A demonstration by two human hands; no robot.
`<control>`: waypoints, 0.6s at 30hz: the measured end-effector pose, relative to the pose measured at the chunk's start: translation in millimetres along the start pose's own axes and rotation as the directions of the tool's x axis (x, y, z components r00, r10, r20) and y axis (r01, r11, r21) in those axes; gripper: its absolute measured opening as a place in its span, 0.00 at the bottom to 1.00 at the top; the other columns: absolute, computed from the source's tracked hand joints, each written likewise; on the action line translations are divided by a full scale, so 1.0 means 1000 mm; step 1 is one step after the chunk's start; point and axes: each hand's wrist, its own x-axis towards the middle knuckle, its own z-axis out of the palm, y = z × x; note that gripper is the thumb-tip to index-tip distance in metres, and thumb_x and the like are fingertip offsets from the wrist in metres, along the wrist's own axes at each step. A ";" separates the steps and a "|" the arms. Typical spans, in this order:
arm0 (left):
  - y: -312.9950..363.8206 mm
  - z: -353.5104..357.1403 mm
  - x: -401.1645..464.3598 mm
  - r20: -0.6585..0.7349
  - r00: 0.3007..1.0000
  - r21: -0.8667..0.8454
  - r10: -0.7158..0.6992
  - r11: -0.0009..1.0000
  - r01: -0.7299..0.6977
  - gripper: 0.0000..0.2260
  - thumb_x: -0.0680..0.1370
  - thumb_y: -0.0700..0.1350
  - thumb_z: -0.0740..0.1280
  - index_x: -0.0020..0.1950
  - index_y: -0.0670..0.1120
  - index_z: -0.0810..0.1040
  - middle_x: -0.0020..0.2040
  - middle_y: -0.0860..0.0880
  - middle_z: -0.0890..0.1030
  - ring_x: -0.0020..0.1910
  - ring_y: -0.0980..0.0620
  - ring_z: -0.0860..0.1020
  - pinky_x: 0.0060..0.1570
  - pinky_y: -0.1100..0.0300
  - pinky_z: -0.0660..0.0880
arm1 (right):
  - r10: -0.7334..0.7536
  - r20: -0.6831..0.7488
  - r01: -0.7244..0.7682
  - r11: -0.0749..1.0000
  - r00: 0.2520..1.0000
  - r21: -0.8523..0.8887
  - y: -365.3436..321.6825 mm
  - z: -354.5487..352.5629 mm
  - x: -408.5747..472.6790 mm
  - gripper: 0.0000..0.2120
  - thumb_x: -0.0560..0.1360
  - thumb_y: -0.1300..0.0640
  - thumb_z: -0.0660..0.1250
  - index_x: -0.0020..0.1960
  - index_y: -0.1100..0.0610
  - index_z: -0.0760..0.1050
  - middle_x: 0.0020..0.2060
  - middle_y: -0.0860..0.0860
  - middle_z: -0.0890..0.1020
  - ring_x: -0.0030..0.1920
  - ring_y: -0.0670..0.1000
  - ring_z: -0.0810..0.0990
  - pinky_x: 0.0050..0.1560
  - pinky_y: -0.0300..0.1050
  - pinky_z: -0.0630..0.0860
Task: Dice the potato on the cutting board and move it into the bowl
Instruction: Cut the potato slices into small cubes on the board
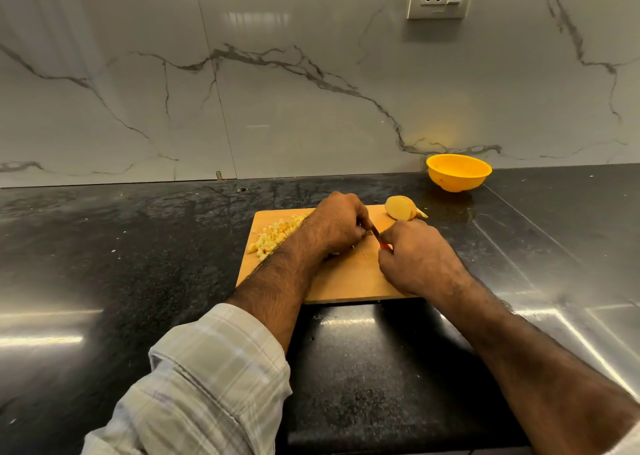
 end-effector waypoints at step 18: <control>-0.007 -0.005 -0.001 -0.004 0.999 -0.076 -0.032 0.997 0.032 0.06 0.77 0.39 0.77 0.52 0.47 0.88 0.51 0.52 0.87 0.51 0.56 0.83 0.60 0.54 0.82 | -0.031 -0.062 0.031 0.999 0.998 0.005 -0.004 0.003 0.001 0.15 0.79 0.52 0.66 0.62 0.52 0.84 0.50 0.50 0.85 0.47 0.50 0.81 0.48 0.46 0.83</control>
